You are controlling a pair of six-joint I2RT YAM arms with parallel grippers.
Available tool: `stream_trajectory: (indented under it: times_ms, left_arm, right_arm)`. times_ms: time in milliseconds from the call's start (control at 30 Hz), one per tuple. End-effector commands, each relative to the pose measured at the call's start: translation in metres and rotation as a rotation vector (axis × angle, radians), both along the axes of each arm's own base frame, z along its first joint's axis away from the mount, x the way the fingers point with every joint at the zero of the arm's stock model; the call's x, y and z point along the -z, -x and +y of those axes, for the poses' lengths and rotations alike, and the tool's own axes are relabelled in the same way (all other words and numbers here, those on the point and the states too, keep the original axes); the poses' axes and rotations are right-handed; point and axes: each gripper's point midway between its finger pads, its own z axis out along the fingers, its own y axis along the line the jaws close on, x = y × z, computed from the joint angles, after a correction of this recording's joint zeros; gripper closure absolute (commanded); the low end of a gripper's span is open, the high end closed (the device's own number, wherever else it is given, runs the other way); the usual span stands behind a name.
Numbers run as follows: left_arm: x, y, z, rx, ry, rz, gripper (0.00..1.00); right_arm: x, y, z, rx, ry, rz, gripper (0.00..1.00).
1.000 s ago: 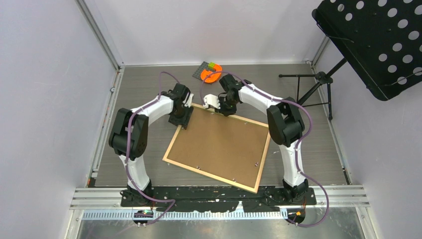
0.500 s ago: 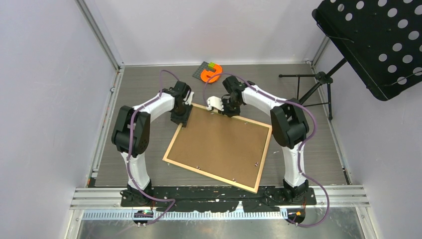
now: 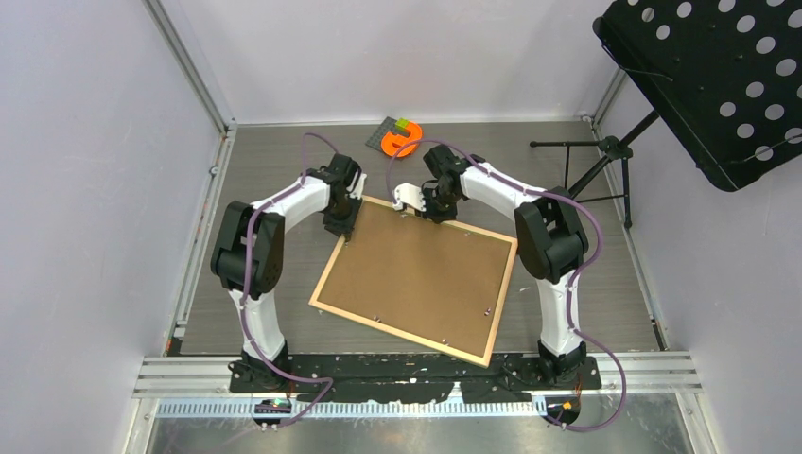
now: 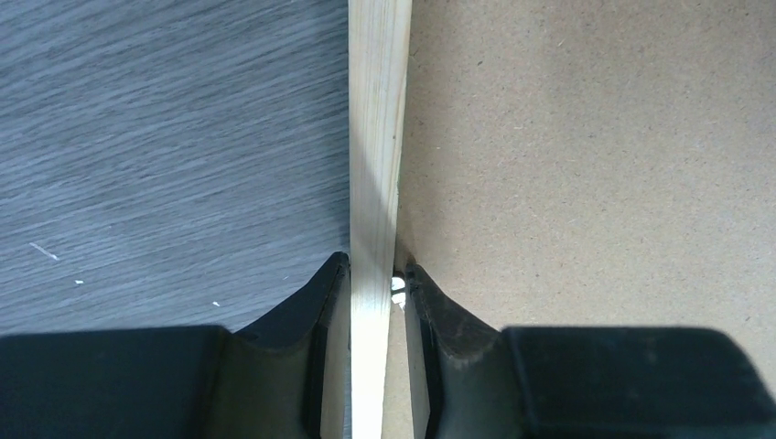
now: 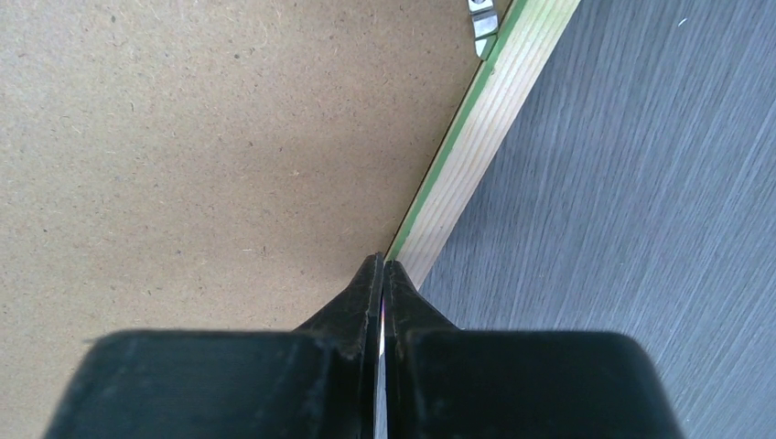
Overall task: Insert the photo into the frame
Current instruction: Install the photo frame at the center of the board.
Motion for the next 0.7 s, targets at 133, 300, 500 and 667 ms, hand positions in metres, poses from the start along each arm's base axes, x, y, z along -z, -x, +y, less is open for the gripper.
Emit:
stream_trajectory:
  times_ms: [133,300,500,667]
  left_arm:
    - [-0.005,0.000,0.007,-0.008,-0.003,-0.024,0.78]
    - [-0.006,0.001,0.004,-0.002,0.020,-0.019,0.83]
    - [-0.009,0.003,0.002,0.007,0.042,-0.035,0.73]
    - [-0.018,0.001,0.001,0.009,0.055,-0.058,0.40]
  right_arm:
    - [-0.021,-0.003,0.002,0.004,-0.029,-0.042,0.94]
    - [-0.021,-0.003,0.002,0.008,-0.031,-0.042,0.94]
    - [-0.022,-0.007,0.002,0.032,-0.029,-0.054,0.94]
    - [-0.020,-0.016,0.005,0.092,-0.043,-0.055,0.94]
